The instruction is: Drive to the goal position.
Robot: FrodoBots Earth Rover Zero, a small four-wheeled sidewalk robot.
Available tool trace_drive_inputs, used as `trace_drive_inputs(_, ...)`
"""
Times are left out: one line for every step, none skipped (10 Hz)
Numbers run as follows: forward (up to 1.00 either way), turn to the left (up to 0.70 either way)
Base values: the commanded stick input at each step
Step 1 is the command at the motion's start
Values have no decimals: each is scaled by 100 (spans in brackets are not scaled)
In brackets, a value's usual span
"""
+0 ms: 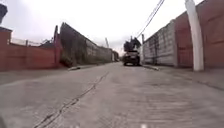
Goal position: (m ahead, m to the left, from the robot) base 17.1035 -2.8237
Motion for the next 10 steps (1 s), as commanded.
trace_drive_inputs(100, 0)
trace_drive_inputs(100, 0)
trace_drive_inputs(100, 0)
trace_drive_inputs(100, 0)
trace_drive_inputs(100, 0)
trace_drive_inputs(100, 0)
trace_drive_inputs(100, 0)
trace_drive_inputs(100, 0)
trace_drive_inputs(100, 0)
trace_drive_inputs(100, 0)
